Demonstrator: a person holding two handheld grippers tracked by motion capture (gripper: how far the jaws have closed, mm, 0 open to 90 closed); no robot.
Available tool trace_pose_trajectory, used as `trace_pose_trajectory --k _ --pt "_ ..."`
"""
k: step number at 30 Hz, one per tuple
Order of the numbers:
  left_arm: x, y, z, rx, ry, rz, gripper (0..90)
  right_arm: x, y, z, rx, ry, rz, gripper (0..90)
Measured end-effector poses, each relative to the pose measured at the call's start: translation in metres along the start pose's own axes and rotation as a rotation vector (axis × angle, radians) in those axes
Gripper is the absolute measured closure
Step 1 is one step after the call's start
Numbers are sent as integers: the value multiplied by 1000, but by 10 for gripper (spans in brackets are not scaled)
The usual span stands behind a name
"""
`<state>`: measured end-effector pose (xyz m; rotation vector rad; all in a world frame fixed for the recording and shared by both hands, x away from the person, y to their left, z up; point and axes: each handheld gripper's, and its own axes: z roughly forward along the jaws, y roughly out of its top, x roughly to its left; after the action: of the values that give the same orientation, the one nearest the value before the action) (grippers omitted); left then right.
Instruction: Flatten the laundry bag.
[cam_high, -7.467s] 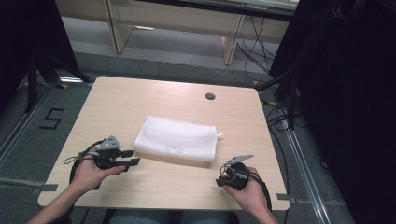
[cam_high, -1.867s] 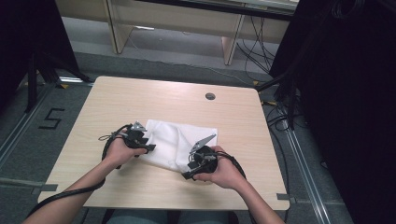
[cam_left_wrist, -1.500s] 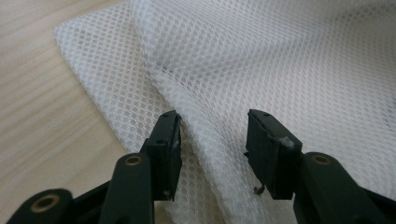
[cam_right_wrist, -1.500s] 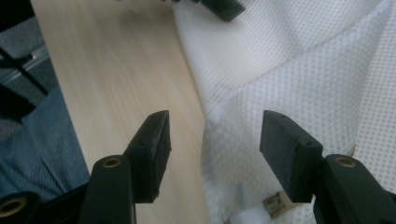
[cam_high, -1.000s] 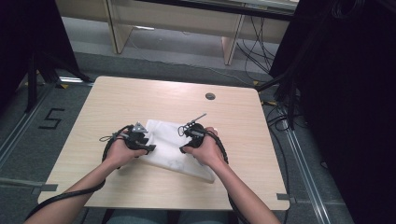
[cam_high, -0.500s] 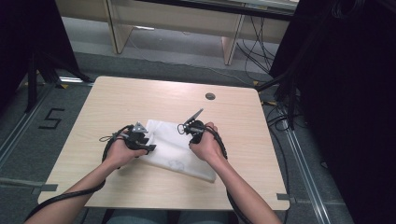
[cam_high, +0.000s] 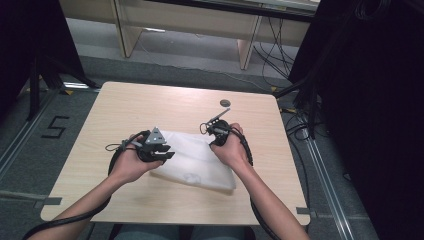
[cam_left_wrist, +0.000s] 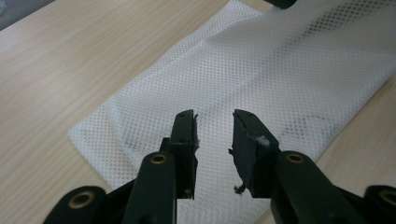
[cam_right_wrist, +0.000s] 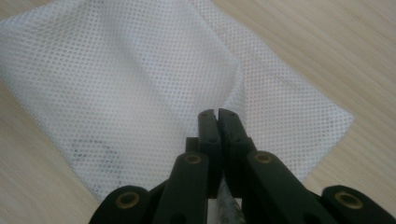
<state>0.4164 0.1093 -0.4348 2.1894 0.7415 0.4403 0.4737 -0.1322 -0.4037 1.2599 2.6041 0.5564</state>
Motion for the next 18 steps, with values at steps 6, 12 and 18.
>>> trace_pose_trajectory --k 6,12,18 --pt "2 4 -8 -14 41 -24 642 -5 -1 -2 -8 -14 -3 897" --pt "-6 4 -6 -24 -19 -41 665 -5 0 -1 -11 0 -3 897" --pt "-39 0 22 55 -256 -49 768 -4 3 -5 -40 -14 -10 898"
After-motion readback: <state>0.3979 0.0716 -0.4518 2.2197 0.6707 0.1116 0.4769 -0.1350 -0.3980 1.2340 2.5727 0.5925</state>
